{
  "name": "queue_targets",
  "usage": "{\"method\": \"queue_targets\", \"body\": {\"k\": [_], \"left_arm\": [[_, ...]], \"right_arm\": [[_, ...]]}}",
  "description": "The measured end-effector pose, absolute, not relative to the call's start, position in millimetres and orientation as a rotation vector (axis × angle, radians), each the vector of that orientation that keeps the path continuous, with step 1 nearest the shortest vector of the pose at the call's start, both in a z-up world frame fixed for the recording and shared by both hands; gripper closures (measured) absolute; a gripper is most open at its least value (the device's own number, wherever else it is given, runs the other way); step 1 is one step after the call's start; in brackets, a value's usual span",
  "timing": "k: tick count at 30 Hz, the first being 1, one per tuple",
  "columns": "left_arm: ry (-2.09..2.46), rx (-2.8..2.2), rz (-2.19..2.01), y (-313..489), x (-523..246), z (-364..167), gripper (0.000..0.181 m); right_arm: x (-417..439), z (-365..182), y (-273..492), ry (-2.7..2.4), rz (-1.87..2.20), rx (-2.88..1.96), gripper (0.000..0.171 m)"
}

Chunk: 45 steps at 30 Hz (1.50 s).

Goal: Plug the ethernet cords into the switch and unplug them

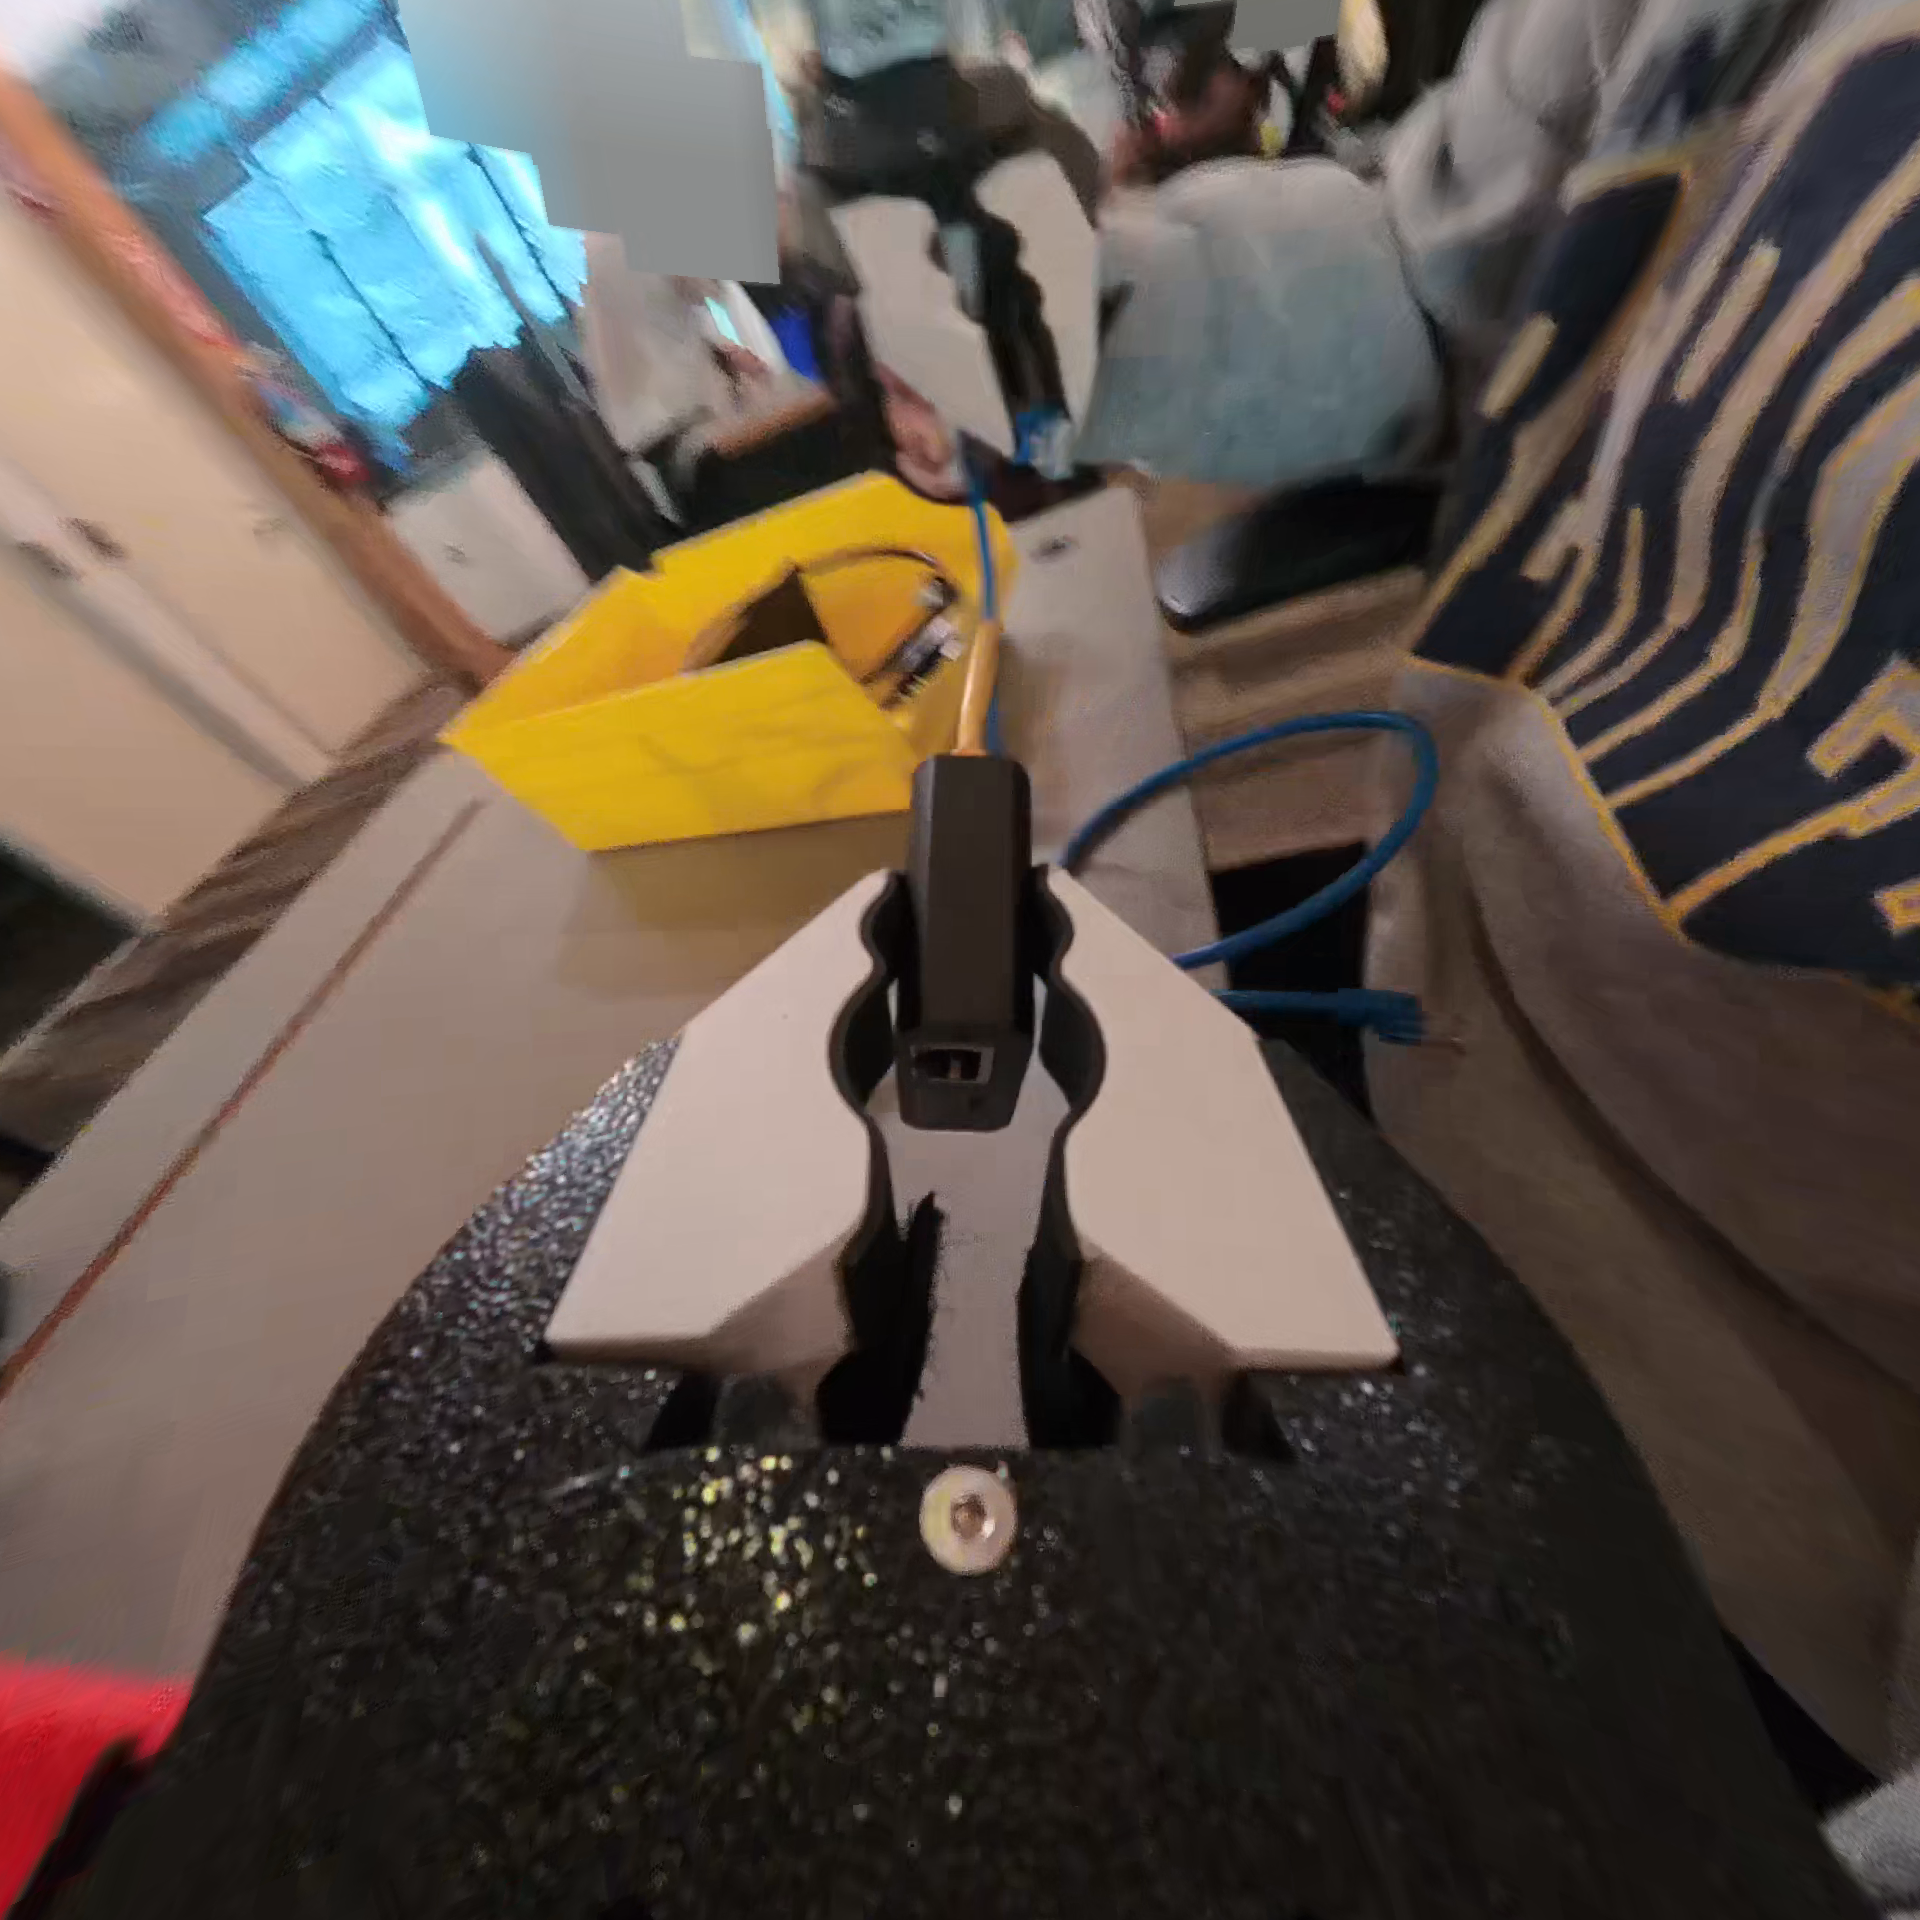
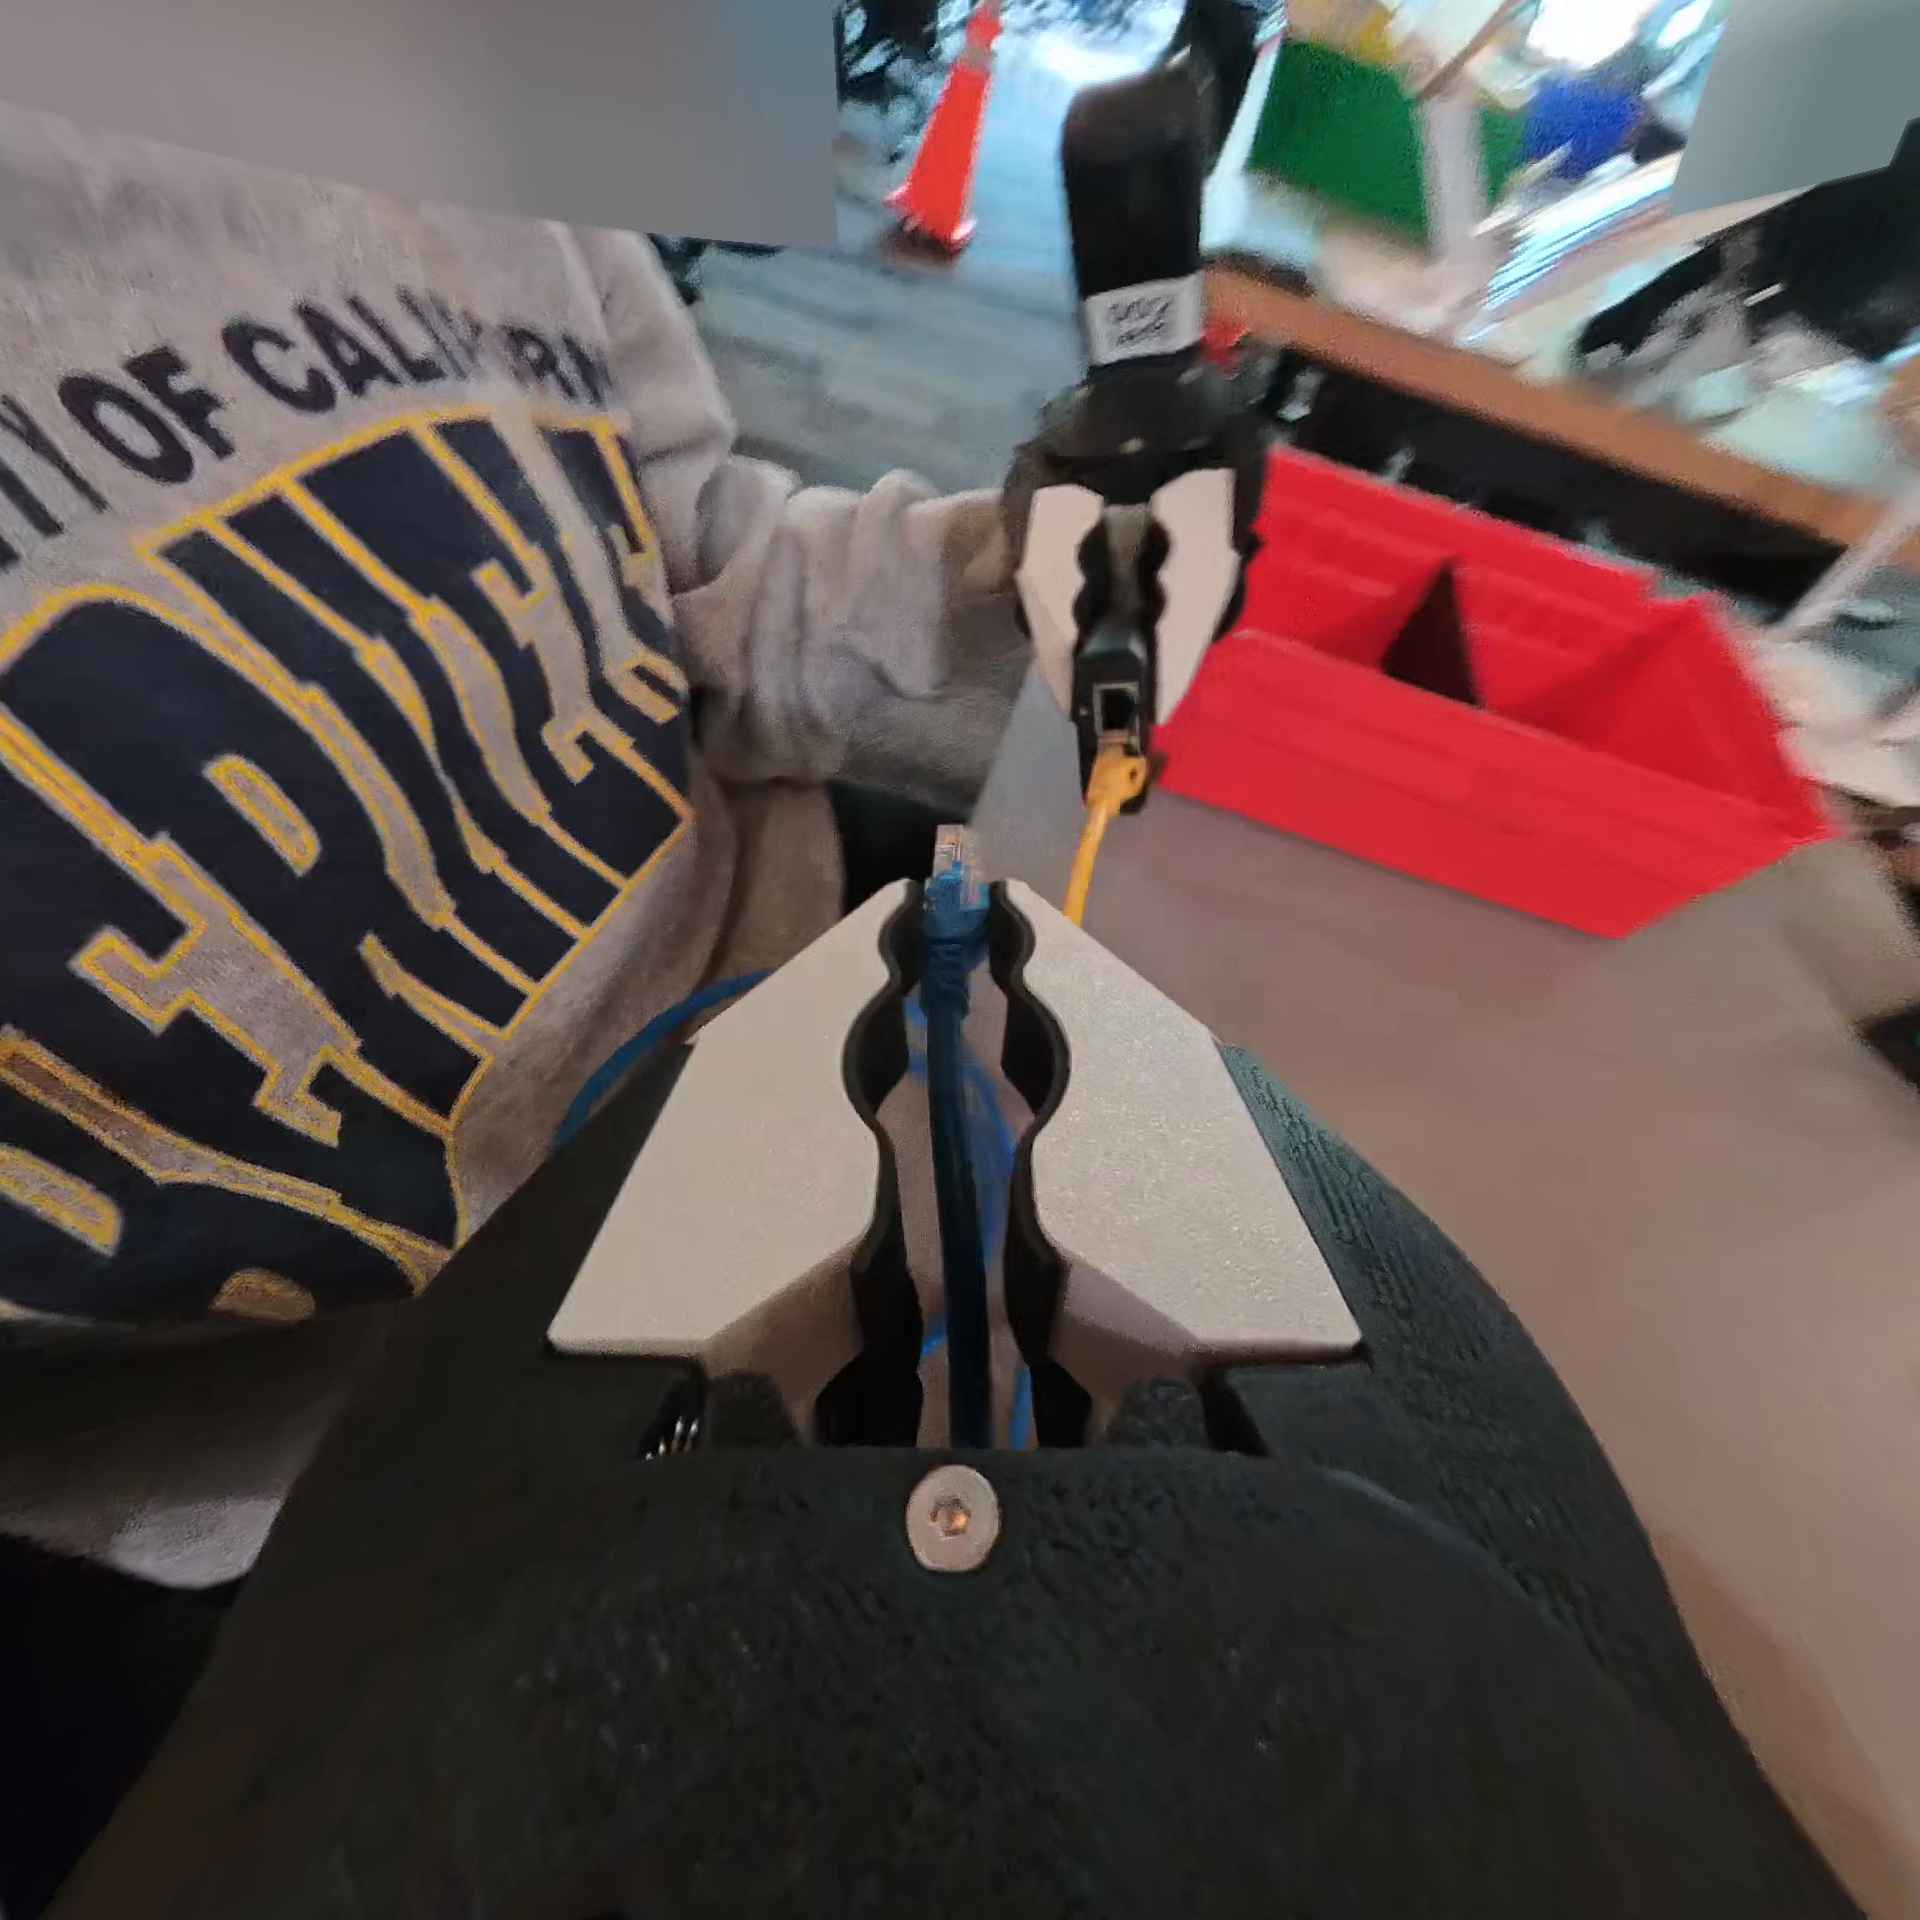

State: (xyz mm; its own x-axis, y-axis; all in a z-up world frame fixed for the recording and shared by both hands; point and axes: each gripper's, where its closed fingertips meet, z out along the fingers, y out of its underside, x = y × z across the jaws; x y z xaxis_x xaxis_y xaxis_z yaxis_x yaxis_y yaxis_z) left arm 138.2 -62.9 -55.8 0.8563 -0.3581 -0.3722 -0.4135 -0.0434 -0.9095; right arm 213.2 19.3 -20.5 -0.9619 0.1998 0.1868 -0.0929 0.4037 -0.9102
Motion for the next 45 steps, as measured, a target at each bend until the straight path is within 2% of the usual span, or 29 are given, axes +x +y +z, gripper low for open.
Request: {"method": "queue_targets", "body": {"k": [9, 17, 20, 22, 25, 31, 35, 42, 45], "left_arm": [[0.211, -1.434, 0.379, -67.7, 77.3, 3.9, 0.161], [0.145, -1.498, 0.446, -66.6, 69.3, -2.1, 0.161], [0.152, -1.525, 0.441, -59.4, 71.3, -7.4, 0.161], [0.161, -1.537, 0.433, -53.3, 73.5, -11.9, 0.161], [0.172, -1.565, 0.447, -43.0, 74.8, -21.6, 0.161], [0.19, -1.604, 0.488, -27.4, 75.5, -39.8, 0.161], [0.167, -1.583, 0.501, -23.1, 71.3, -43.9, 0.161], [0.218, -1.574, 0.57, -12.1, 75.4, -55.2, 0.161], [0.273, -1.597, 0.566, -3.6, 83.9, -65.5, 0.161]], "right_arm": [[210.5, 120.4, 82.8, -1.776, 1.247, -0.114, 0.161], [240.8, 269.9, 147.8, -1.393, 0.954, -0.108, 0.161], [241.6, 303.6, 161.9, -1.35, 0.87, -0.1, 0.161], [233.9, 307.8, 174.3, -1.34, 0.82, -0.119, 0.16], [208.8, 280.4, 201.8, -1.346, 0.681, -0.162, 0.161], [156.1, 174.9, 266.6, -1.317, 0.354, -0.292, 0.16], [145.0, 119.2, 271.5, -1.318, 0.304, -0.332, 0.161], [139.6, -30.5, 258.6, -1.989, 0.409, -0.614, 0.16], [153.4, -63.8, 252.5, -2.221, 0.539, -0.829, 0.143]]}}
